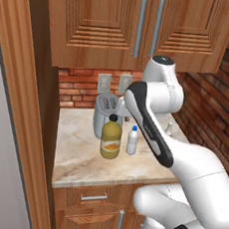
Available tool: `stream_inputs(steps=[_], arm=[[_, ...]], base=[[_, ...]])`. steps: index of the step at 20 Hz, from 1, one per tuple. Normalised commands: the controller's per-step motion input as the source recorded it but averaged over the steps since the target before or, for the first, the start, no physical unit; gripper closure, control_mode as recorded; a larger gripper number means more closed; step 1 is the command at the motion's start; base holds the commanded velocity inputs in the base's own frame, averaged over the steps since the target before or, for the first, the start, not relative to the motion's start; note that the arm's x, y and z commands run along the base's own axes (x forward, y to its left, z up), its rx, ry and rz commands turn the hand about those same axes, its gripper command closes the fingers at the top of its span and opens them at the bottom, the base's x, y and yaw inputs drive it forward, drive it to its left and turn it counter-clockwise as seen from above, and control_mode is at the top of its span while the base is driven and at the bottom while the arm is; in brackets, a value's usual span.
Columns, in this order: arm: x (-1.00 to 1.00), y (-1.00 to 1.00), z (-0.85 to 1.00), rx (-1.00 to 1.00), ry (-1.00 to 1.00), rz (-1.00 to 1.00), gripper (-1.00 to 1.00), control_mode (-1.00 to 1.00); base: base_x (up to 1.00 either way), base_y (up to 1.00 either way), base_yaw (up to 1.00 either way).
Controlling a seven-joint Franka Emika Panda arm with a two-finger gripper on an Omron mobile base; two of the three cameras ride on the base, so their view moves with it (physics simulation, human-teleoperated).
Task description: Place the drinks on the dining counter in a tight cluster.
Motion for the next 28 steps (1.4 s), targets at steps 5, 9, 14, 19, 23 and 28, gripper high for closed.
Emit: stream_inputs(steps=[5,9,14,19,23,28], arm=[[0.32,0.66,-0.06,-0.01,-0.01,-0.03,-1.0,-1.0],[0.78,0.69,-0.12,-0.03,0.0,-0.08,-1.0,-1.0],[0.55,0.14,-0.05,-0.01,0.0,-0.05,-1.0,-1.0],[0.37,-0.24,-0.05,0.0,0.0,-0.02,-1.0,-1.0],[0.01,-0.34,-0.05,0.0,0.0,0.0,-1.0,-1.0],[0.1,-0.06,-0.37,0.03,0.0,0.0,-1.0,-1.0]], base=[[0.0,0.0,0.0],[0.0,0.0,0.0],[0.0,0.0,0.0],[0.0,0.0,0.0],[0.0,0.0,0.0],[0.0,0.0,0.0]])
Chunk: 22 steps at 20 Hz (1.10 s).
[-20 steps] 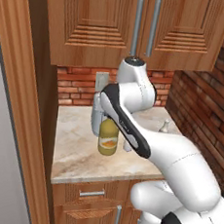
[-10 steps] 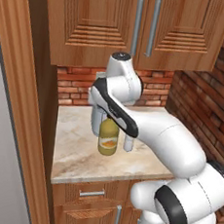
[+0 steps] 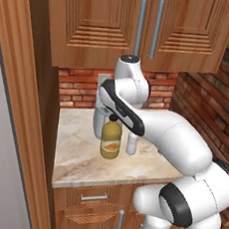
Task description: Place the drinks on the dining counter in a tight cluster.
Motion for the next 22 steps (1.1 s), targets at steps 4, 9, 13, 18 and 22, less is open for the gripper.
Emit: stream_inputs(steps=[4,9,13,18,22], arm=[[0.1,0.0,-0.42,0.07,0.0,0.0,-1.0,-1.0],[0.24,0.0,-0.08,0.01,0.0,0.0,-1.0,-1.0],[0.31,0.0,0.0,0.0,0.0,0.0,-1.0,-1.0],[0.23,0.02,-0.02,0.0,0.0,0.0,-1.0,-1.0],[0.02,0.01,-0.01,0.0,0.0,0.0,-1.0,-1.0]], base=[[0.0,0.0,0.0],[0.0,0.0,0.0],[0.0,0.0,0.0],[0.0,0.0,0.0],[0.0,0.0,0.0]])
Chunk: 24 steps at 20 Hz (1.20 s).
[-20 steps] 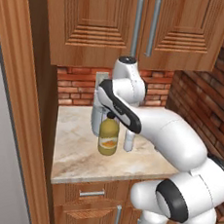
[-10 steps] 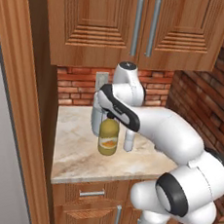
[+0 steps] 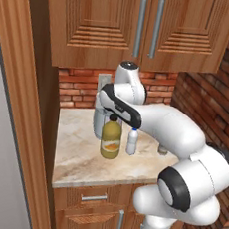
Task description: Place the drinks on the dining counter in a tight cluster.
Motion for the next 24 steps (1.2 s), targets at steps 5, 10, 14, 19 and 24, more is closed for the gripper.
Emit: stream_inputs(steps=[5,10,14,19,24], arm=[[0.0,0.0,-0.07,0.0,0.0,0.0,-1.0,-1.0],[0.0,0.0,-0.17,0.0,0.0,0.0,-1.0,-1.0],[0.0,0.0,-0.18,0.0,0.0,0.0,-1.0,-1.0],[0.0,0.0,-0.12,0.0,0.0,0.0,-1.0,-1.0],[0.0,0.0,-0.17,0.0,0.0,0.0,-1.0,-1.0]], base=[[0.0,0.0,0.0],[0.0,0.0,0.0],[0.0,0.0,0.0],[0.0,0.0,0.0],[0.0,0.0,0.0]])
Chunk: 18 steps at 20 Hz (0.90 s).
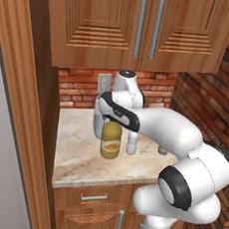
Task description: Place the drinks on the dining counter in a tight cluster.
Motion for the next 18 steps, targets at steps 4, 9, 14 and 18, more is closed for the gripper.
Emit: stream_inputs(steps=[4,9,14,18], arm=[[0.0,0.0,-0.15,0.0,0.0,0.0,-1.0,-1.0],[0.0,0.0,-0.06,0.0,0.0,0.0,-1.0,-1.0],[0.0,0.0,0.0,0.0,0.0,0.0,-1.0,-1.0],[0.0,0.0,0.0,0.0,0.0,0.0,1.0,-1.0]], base=[[0.0,0.0,0.0],[0.0,0.0,0.0],[0.0,0.0,0.0],[0.0,0.0,0.0]])
